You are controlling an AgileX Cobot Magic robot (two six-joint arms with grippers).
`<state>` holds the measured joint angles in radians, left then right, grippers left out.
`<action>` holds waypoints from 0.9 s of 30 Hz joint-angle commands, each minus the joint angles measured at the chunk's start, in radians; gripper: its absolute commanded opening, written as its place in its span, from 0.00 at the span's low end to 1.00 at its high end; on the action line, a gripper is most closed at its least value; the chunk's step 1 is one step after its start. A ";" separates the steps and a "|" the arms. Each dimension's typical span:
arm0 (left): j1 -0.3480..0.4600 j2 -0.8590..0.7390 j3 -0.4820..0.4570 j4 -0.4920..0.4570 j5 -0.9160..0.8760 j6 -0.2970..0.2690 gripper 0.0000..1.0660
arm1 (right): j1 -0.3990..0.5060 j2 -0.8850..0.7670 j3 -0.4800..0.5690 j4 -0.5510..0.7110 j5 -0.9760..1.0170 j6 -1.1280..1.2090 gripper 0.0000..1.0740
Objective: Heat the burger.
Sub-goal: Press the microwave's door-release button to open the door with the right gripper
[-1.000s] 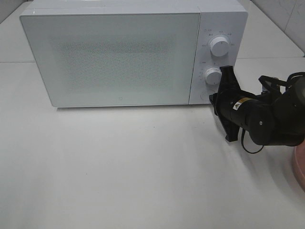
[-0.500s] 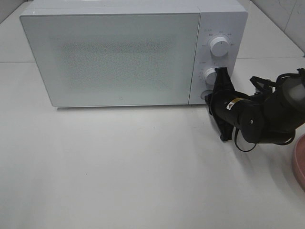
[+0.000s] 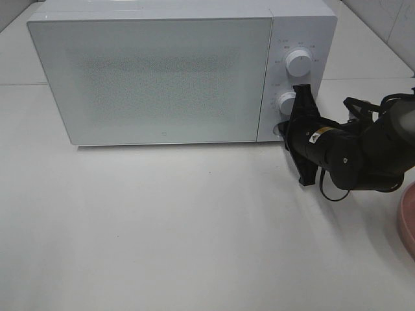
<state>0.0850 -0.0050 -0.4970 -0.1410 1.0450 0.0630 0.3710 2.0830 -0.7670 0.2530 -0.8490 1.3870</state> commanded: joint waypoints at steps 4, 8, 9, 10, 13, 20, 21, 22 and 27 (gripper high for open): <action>-0.004 -0.022 0.002 -0.002 -0.009 0.000 0.92 | -0.009 -0.021 -0.019 0.032 -0.101 -0.019 0.00; -0.004 -0.022 0.002 -0.002 -0.009 0.000 0.92 | -0.009 -0.018 -0.019 0.035 -0.156 -0.022 0.00; -0.004 -0.022 0.002 -0.002 -0.009 0.000 0.92 | -0.009 -0.018 -0.019 0.035 -0.156 -0.022 0.00; -0.004 -0.022 0.002 -0.002 -0.009 0.000 0.92 | -0.009 -0.018 -0.022 0.035 -0.171 -0.023 0.00; -0.004 -0.022 0.002 -0.002 -0.009 0.000 0.92 | -0.009 -0.018 -0.046 0.035 -0.172 -0.038 0.00; -0.004 -0.022 0.002 -0.002 -0.009 0.000 0.92 | -0.009 0.002 -0.104 0.079 -0.232 -0.075 0.00; -0.004 -0.022 0.002 -0.002 -0.009 0.000 0.92 | -0.009 0.002 -0.110 0.088 -0.244 -0.082 0.00; -0.004 -0.022 0.002 -0.002 -0.009 0.000 0.92 | -0.009 0.002 -0.117 0.109 -0.266 -0.096 0.00; -0.004 -0.022 0.002 -0.002 -0.009 0.000 0.92 | -0.009 0.002 -0.135 0.128 -0.293 -0.119 0.00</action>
<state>0.0850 -0.0050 -0.4970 -0.1410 1.0450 0.0630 0.3930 2.1070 -0.8160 0.3540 -0.8470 1.2980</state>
